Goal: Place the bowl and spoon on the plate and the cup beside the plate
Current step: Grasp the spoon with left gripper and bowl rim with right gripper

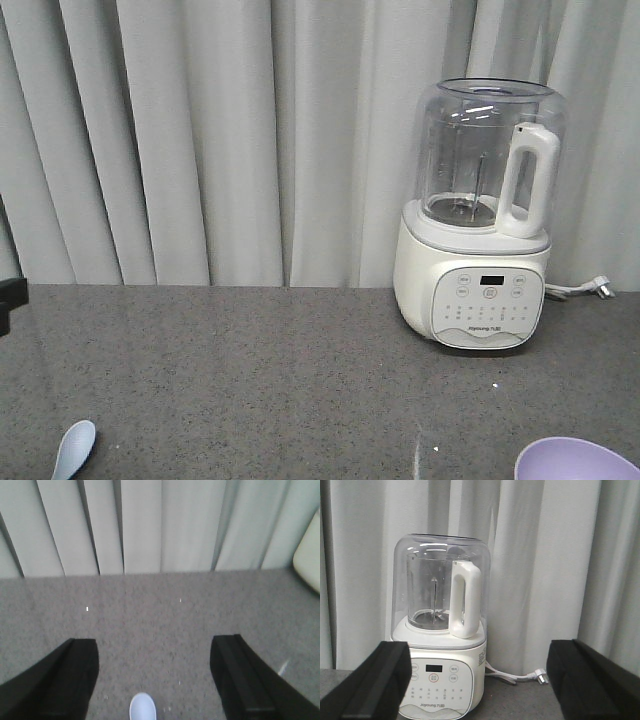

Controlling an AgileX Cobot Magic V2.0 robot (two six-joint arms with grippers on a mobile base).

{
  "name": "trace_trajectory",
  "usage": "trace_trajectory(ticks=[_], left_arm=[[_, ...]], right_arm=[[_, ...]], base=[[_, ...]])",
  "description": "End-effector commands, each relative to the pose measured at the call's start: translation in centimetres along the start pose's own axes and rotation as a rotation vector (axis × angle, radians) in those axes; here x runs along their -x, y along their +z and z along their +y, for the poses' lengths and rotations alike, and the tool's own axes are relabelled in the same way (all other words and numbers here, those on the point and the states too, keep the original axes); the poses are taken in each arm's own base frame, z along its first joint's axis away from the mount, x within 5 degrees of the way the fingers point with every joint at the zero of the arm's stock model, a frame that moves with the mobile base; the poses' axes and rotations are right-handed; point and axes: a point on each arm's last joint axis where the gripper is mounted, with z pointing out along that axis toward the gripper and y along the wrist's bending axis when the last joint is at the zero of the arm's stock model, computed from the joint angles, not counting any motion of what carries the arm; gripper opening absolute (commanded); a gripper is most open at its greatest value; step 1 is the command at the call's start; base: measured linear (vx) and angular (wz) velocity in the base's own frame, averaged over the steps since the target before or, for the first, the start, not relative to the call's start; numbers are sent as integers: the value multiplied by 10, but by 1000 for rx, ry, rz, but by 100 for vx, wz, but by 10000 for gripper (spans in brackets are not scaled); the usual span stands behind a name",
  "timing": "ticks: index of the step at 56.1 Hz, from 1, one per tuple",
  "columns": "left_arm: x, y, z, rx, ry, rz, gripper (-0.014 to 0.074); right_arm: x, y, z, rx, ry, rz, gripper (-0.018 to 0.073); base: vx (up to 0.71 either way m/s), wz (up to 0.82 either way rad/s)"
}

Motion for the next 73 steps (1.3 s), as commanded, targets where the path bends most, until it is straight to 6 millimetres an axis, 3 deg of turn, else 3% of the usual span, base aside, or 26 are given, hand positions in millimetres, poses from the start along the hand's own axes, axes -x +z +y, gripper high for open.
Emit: trace_trajectory(ticks=[1, 11, 24, 40, 62, 67, 73], left_arm=[[10, 14, -1, 1, -3, 88, 575], [-35, 72, 4, 27, 7, 483, 575], [-62, 112, 7, 49, -48, 626, 575], [-81, 134, 9, 64, -74, 713, 549], [-95, 148, 10, 68, -69, 778, 390], [-97, 149, 10, 68, -67, 784, 332], [-98, 148, 10, 56, -39, 804, 156]], right_arm=[[20, -2, 0, 6, -15, -123, 574], [19, -2, 0, 5, -15, -114, 554], [18, -2, 0, 4, -16, -100, 554], [18, -2, 0, 4, -16, -99, 554], [18, -2, 0, 4, -16, -99, 554], [18, -2, 0, 4, -16, -99, 554], [18, -2, 0, 4, -16, -99, 554]], base=[[0, 0], [0, 0], [0, 0], [0, 0], [0, 0], [0, 0], [0, 0]])
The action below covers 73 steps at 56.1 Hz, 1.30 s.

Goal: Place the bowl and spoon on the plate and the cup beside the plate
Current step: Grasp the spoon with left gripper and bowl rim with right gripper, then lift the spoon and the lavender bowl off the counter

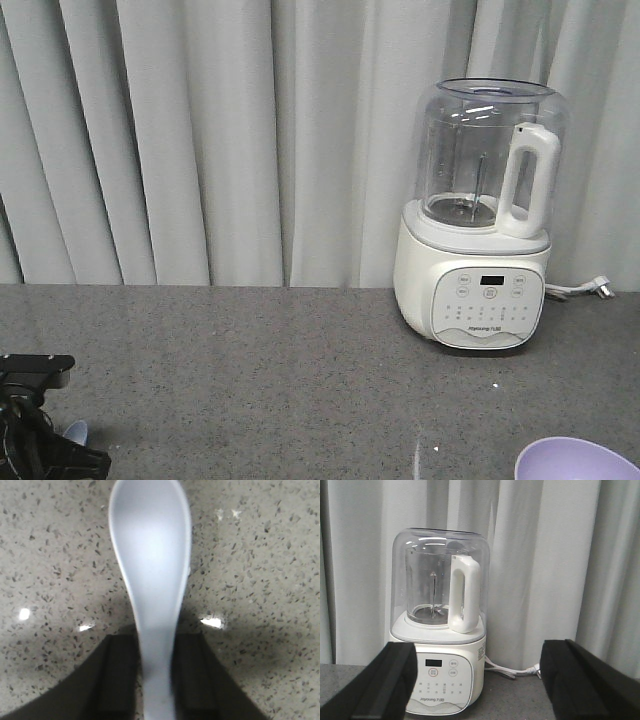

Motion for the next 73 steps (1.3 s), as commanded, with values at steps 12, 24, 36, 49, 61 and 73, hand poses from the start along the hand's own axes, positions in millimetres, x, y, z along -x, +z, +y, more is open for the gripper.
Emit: trace_trajectory(ticks=[12, 24, 36, 49, 61, 73], left_arm=[[4, -28, -5, -42, 39, -76, -9], [-3, -109, -14, -154, 75, -420, -7], [-29, -179, -16, -206, 82, -694, -6], [-41, -198, -15, -207, 90, -758, -6], [-42, -198, -15, -208, 91, -751, -6], [-42, -198, -15, -199, 108, -753, -6]], right_arm=[[19, -2, 0, 4, -16, -107, 553], [3, -2, -2, -16, 30, 113, 553], [-32, 29, -3, -54, 102, 721, 535], [-70, 74, 2, -33, 118, 1031, 529], [-88, 94, 3, -52, 148, 1086, 529], [-124, 112, 6, -53, 148, 1231, 529]], base=[[0, 0], [0, 0], [0, 0], [0, 0], [0, 0], [0, 0]])
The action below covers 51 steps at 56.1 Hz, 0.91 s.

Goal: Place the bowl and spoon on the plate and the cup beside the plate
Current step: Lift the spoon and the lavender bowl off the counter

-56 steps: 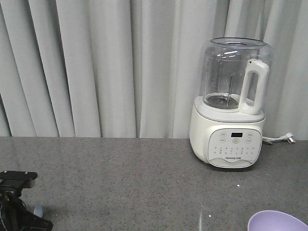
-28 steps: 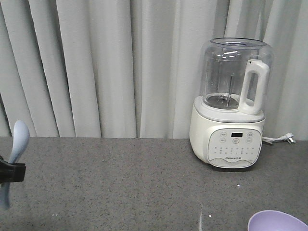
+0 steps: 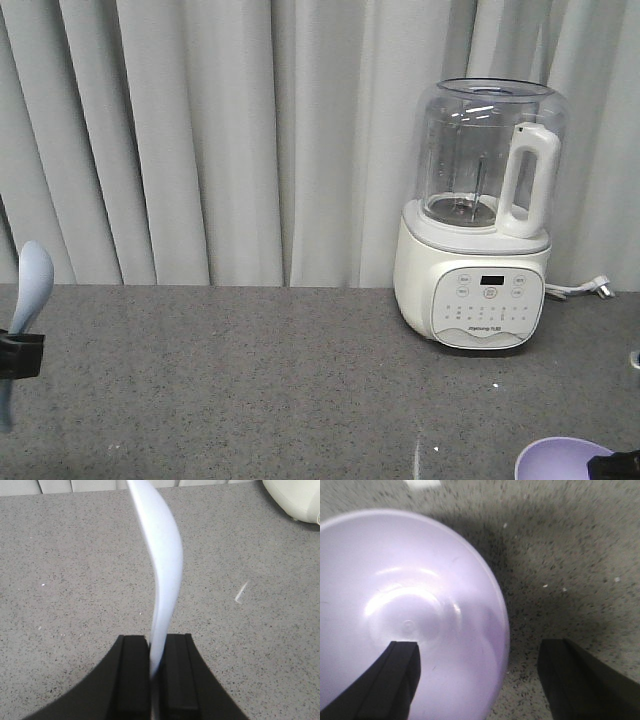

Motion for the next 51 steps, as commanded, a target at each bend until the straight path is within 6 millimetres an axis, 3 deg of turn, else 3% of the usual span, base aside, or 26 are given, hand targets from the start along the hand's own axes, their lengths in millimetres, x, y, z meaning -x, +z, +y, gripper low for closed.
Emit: trace_trajectory(ticks=[1, 6, 10, 19, 26, 31, 40, 46, 51], left_arm=[[13, -14, -3, -7, 3, -113, -6], [13, -14, -3, -7, 3, -113, -6], [13, -14, -3, -7, 3, -113, -6], [13, -14, -3, -7, 3, -113, -6], [14, -15, -2, 8, 19, -124, -5], [16, -19, -2, 21, 34, -152, -3], [18, -34, -4, 29, 43, -229, -3], [10, -44, -4, 39, 51, -292, -3], [-7, -51, -3, 48, 46, -336, -3]], right_arm=[[12, 2, 1, 5, 3, -43, 529], [14, 14, 2, 2, 3, -9, 495], [15, 17, 2, 2, 2, -5, 397], [16, 13, 1, -7, -24, -32, -17], [16, -4, -1, -16, -54, -110, -15], [14, -33, -1, -4, -108, -250, -15], [-4, -112, 1, 51, -225, -634, -13], [-35, -155, 2, 107, -246, -899, -11], [-64, -171, 1, 143, -237, -1041, -10]], base=[[0, 0], [0, 0], [0, 0], [0, 0], [0, 0], [0, 0], [0, 0], [0, 0], [0, 0]])
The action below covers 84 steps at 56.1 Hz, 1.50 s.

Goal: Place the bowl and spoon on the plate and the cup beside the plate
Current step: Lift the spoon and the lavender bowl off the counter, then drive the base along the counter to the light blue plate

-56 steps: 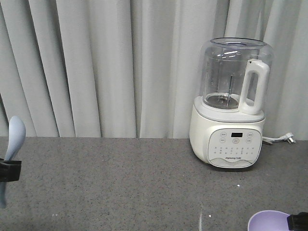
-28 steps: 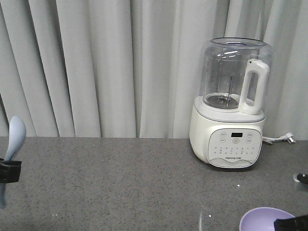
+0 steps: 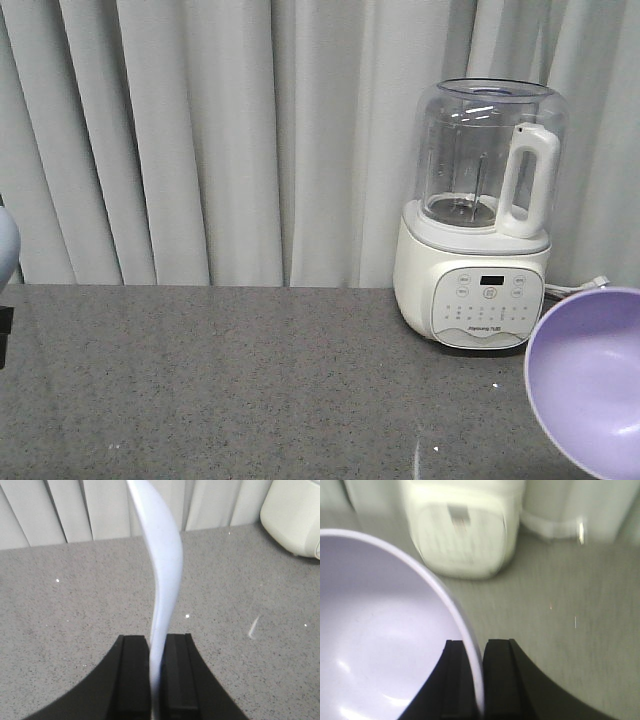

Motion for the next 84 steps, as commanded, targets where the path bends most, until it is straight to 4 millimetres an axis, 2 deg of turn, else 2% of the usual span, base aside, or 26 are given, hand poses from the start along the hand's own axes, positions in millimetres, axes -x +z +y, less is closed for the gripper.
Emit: trace_trajectory(ticks=[1, 10, 15, 27, 34, 84], left_arm=[[-2, -20, -1, 14, -7, -160, -3], [-34, -46, -2, 25, -17, -269, -3], [-49, -60, -4, 18, -37, -329, -3], [-59, -97, -10, -12, -61, -465, -3], [-61, -108, -11, -15, -55, -509, -3], [-61, -108, -11, -16, -54, -500, -3]], right_arm=[[6, -36, 5, -3, -12, -249, -10], [-19, -82, 14, 3, -8, -408, -9], [-25, -95, 16, 0, -15, -450, -9], [-25, -90, 16, 11, -6, -421, -9], [-25, -87, 16, 11, -6, -411, -9], [-25, -87, 16, 12, -9, -407, -9]], base=[[0, 0], [0, 0], [0, 0], [0, 0], [0, 0], [0, -2]])
